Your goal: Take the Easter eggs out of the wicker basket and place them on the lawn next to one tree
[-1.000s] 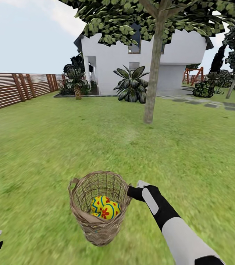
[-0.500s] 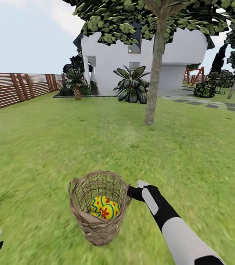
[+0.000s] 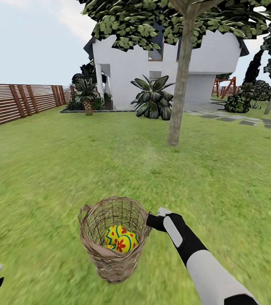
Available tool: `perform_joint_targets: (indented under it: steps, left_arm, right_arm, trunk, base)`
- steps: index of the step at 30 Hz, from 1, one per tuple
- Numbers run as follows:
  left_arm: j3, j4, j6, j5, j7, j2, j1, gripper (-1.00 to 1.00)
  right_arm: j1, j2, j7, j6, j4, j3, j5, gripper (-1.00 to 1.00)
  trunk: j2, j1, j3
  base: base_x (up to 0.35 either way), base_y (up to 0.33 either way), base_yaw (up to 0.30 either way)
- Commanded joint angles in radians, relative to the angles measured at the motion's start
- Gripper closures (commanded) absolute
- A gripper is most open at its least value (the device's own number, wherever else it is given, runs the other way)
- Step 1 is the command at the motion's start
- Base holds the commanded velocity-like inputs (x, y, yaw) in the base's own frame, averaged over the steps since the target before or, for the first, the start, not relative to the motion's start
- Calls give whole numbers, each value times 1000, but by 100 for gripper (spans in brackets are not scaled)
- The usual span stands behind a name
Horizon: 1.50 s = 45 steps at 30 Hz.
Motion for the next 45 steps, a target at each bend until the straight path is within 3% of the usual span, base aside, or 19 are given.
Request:
perform_joint_targets:
  steps: [1,30,45]
  left_arm:
    - [4,-1,6,6,-4,0,0,-100]
    - [2,-1,9,3,-7,0,0,-100]
    - [2,-3,3,13,-7,0,0,-100]
  right_arm:
    - [-1,0,-9,0,-2,3,-20,100]
    - [-1,2,-9,0,-2,4,-20,100]
    - [-1,3,-9,0,-1,4,-20,100]
  trunk:
    - [-1,1,-1]
    - [-1,1,-1]
    - [-1,1,-1]
  base:
    - [322,0,0]
    - [329,0,0]
    - [222,0,0]
